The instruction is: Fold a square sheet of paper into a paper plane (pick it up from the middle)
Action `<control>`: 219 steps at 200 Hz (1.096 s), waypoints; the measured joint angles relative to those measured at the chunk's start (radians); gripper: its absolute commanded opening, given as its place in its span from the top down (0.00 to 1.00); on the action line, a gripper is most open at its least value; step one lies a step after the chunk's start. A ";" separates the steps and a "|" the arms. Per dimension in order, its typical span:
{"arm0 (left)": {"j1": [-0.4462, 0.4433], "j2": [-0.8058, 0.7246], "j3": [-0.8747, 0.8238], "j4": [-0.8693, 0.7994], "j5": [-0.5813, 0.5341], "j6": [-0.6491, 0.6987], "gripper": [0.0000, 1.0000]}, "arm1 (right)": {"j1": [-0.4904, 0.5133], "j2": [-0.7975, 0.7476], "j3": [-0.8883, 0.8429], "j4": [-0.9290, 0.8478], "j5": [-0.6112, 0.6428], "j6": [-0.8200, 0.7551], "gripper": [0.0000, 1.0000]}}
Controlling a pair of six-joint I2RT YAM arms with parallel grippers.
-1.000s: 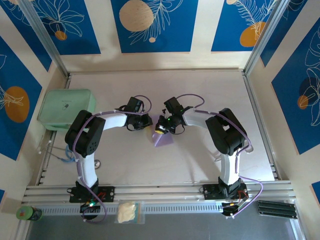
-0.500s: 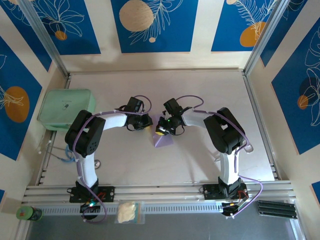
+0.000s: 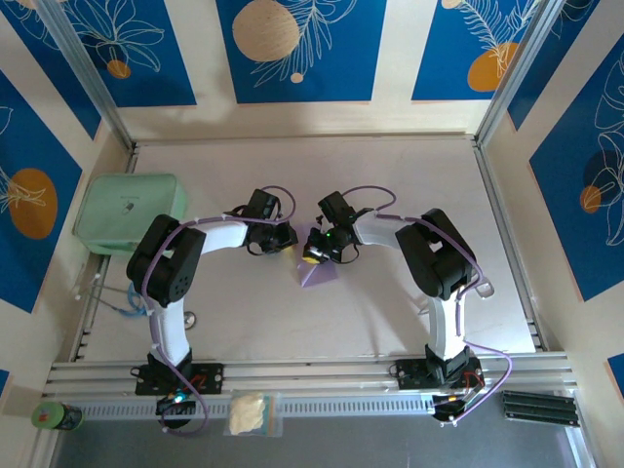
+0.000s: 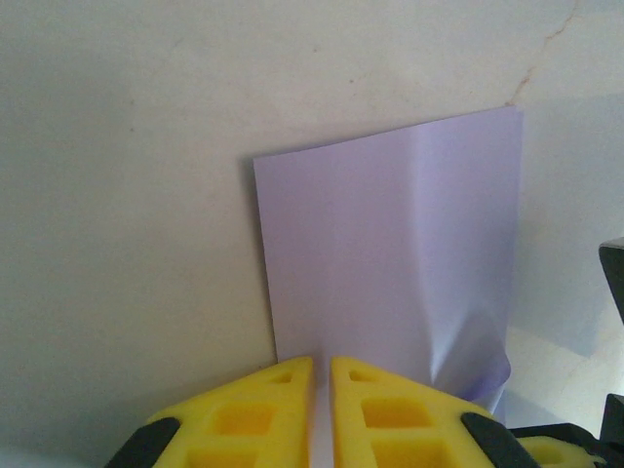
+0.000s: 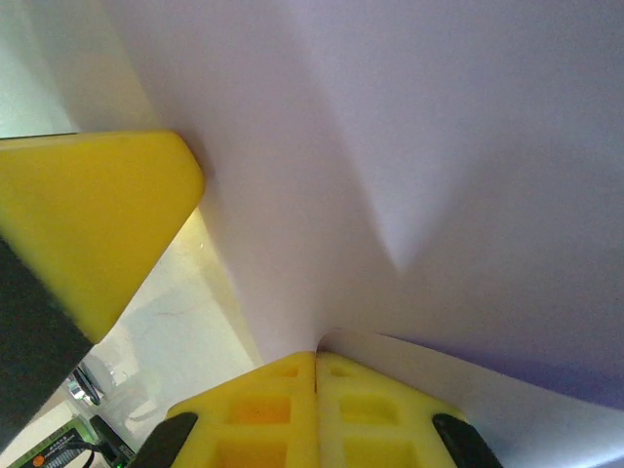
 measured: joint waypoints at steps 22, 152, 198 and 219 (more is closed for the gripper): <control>0.000 0.000 0.000 0.000 0.000 0.000 0.85 | 0.000 0.000 0.000 0.000 0.000 0.000 1.00; 0.000 0.000 -0.002 0.000 -0.001 0.000 0.86 | 0.001 0.000 0.000 0.000 0.003 0.000 1.00; 0.000 0.000 -0.002 0.000 -0.001 0.000 0.86 | 0.002 -0.003 0.000 -0.005 0.010 0.000 1.00; 0.000 0.000 -0.002 0.000 -0.001 0.000 0.86 | 0.003 -0.004 -0.001 -0.006 0.015 0.000 1.00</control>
